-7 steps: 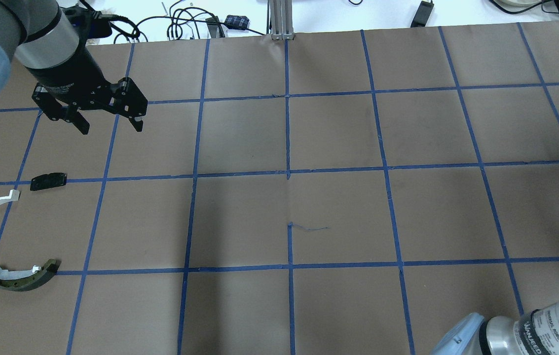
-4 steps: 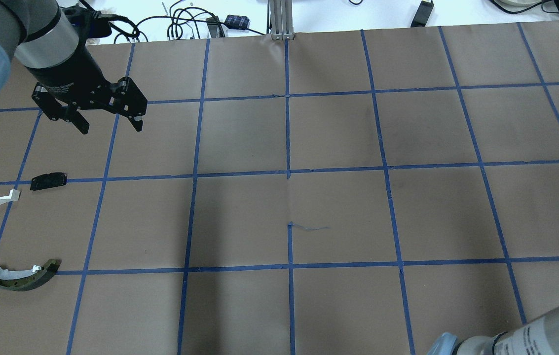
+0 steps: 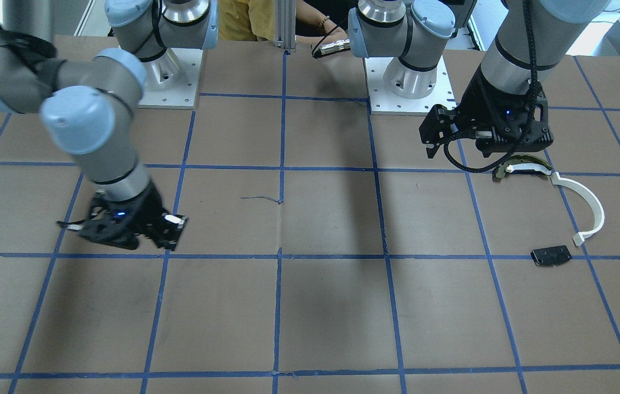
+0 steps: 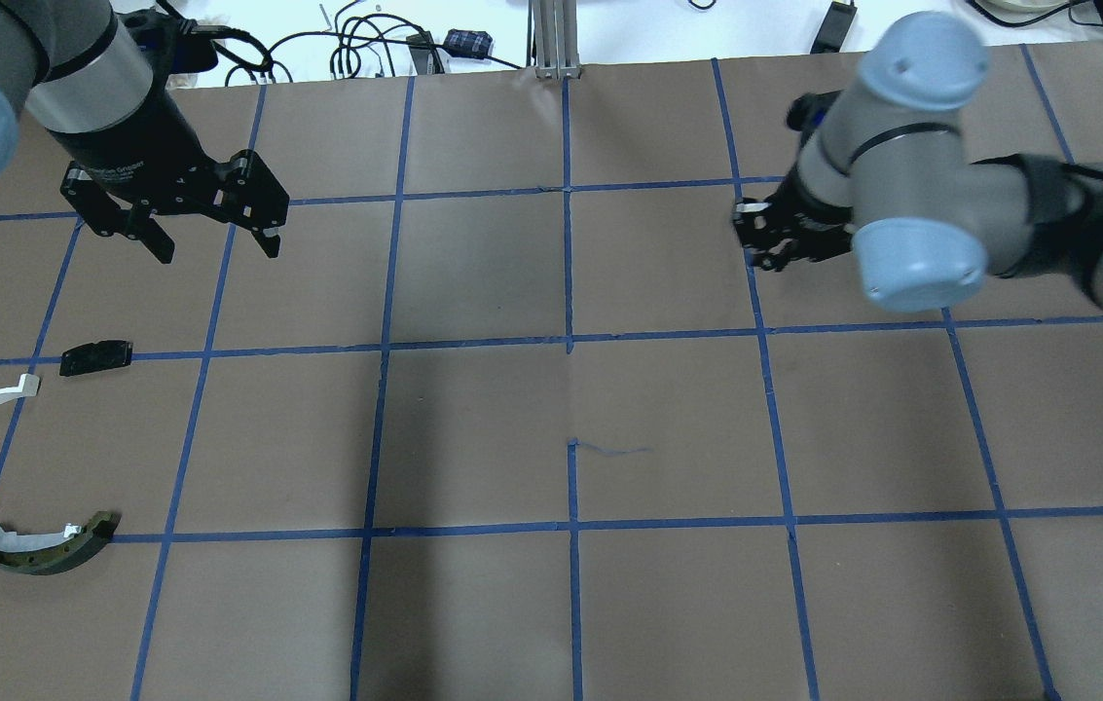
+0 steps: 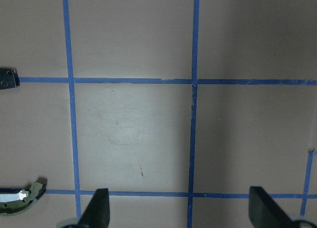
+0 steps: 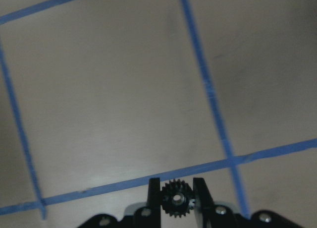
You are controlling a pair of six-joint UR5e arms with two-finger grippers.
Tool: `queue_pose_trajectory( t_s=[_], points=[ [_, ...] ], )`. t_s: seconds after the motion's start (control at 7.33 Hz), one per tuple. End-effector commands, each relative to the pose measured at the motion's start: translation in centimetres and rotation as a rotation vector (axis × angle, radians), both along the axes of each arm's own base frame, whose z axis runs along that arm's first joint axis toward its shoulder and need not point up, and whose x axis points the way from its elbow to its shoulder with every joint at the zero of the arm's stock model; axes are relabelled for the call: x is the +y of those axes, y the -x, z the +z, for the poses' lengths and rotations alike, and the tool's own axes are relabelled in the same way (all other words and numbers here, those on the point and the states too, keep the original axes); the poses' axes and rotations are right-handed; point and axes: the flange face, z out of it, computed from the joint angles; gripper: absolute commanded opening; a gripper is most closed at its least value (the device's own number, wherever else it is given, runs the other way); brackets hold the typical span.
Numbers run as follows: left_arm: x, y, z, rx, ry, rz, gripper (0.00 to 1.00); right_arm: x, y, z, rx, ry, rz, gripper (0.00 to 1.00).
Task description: Place bearing gear from tray to pile
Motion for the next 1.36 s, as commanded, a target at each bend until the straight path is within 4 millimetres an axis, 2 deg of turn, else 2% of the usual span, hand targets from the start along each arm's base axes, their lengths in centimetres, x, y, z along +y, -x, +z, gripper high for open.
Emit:
queue_pose_trajectory(
  t_s=[0.0,0.14,0.27,0.41,0.55,0.68,0.82,0.95,1.09,1.23],
  points=[
    [0.0,0.0,-0.2,-0.001,-0.005,-0.001,1.0,4.8,-13.8,-4.7,-0.111,0.039,-0.06,0.13],
    [0.0,0.0,-0.2,0.0,-0.003,-0.001,1.0,6.7,-17.4,-6.9,-0.12,0.019,-0.005,0.13],
    [0.0,0.1,-0.3,-0.003,-0.007,-0.002,1.0,7.4,-18.7,-7.8,-0.123,0.018,-0.009,0.2],
    [0.0,0.1,-0.3,0.0,-0.006,-0.002,1.0,7.6,-18.6,-8.0,-0.117,0.011,-0.013,0.69],
    [0.0,0.1,-0.3,0.003,-0.006,-0.003,1.0,7.9,-18.4,-8.4,-0.109,-0.007,-0.009,1.0],
    [-0.2,0.7,-0.5,0.014,-0.007,-0.014,1.0,6.4,-16.9,-7.6,-0.085,-0.001,-0.017,1.0],
    [-0.3,0.7,-0.7,0.013,-0.012,-0.017,1.0,2.8,-12.7,-5.4,0.043,0.044,0.126,1.0],
    [-1.0,0.3,-2.0,0.012,-0.036,-0.009,1.0,-1.0,-5.0,-1.3,0.106,0.028,0.205,1.0],
    [-2.4,0.3,-2.8,0.013,-0.002,0.02,1.0,-2.8,3.4,1.6,0.138,-0.007,0.284,1.0],
    [-4.2,1.6,-4.2,0.041,0.075,0.003,1.0,-3.2,11.2,3.9,0.171,-0.02,0.388,1.0]
  ],
)
